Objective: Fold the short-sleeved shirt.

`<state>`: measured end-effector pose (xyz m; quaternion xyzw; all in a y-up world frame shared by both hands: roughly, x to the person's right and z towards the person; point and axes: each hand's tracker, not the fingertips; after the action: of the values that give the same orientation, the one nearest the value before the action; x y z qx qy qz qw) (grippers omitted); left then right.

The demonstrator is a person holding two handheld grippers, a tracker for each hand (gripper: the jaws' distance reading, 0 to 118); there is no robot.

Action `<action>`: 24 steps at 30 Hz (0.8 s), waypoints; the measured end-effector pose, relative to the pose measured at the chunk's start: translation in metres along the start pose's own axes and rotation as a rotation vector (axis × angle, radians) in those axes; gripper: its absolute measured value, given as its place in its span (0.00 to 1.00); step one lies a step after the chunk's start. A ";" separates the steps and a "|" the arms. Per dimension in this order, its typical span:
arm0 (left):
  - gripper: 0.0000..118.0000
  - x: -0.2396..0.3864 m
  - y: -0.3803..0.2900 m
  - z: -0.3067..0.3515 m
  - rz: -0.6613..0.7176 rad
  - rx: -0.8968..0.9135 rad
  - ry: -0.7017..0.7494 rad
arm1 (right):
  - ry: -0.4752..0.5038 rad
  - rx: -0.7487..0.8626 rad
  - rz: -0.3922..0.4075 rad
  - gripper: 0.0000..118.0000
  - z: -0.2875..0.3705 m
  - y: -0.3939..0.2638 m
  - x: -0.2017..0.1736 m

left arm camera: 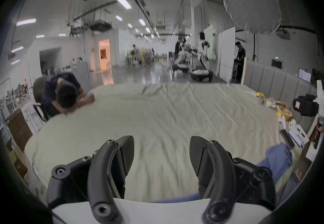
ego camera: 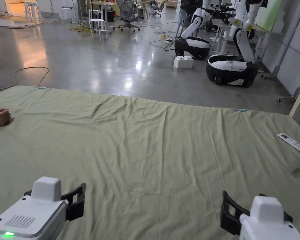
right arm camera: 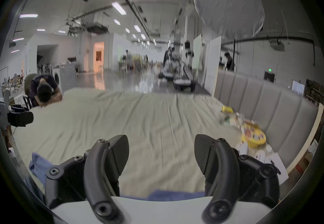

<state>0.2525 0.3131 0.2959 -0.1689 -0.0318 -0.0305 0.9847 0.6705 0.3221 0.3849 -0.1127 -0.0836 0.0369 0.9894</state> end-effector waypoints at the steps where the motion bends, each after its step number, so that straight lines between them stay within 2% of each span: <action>1: 0.54 0.006 0.007 0.004 0.004 0.039 0.014 | 0.002 0.044 -0.007 0.65 0.000 0.001 0.001; 2: 0.51 0.008 0.013 0.006 0.016 0.072 0.023 | 0.002 0.078 -0.010 0.59 0.001 0.002 0.004; 3: 0.47 0.010 0.018 0.007 0.026 0.096 0.027 | 0.024 0.097 0.018 0.52 -0.005 0.024 -0.028; 6: 0.25 0.025 0.032 0.015 0.018 0.176 0.049 | 0.003 0.152 -0.038 0.20 -0.004 0.039 -0.048; 7: 0.17 0.026 0.034 0.017 0.004 0.197 0.057 | -0.023 0.156 -0.031 0.16 -0.011 0.042 -0.052; 10: 0.06 0.031 0.041 0.025 0.006 0.228 0.061 | -0.021 0.187 -0.052 0.03 -0.015 0.048 -0.057; 11: 0.05 0.030 0.043 0.026 0.009 0.236 0.068 | -0.019 0.207 -0.092 0.03 -0.012 0.049 -0.059; 13: 0.04 0.031 0.045 0.027 0.013 0.241 0.072 | -0.039 0.259 -0.034 0.02 -0.009 0.054 -0.059; 14: 0.04 0.029 0.045 0.027 0.018 0.236 0.072 | -0.027 0.233 -0.060 0.02 -0.010 0.053 -0.059; 18: 0.04 0.018 0.045 0.029 0.051 0.202 0.077 | -0.029 0.245 -0.009 0.02 -0.009 0.057 -0.065; 24: 0.04 -0.030 0.021 0.022 0.112 0.049 0.060 | -0.016 0.195 0.008 0.02 -0.016 0.051 -0.066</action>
<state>0.2226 0.3421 0.3076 -0.1453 0.0063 0.0206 0.9891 0.6056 0.3623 0.3473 -0.0158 -0.0870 0.0499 0.9948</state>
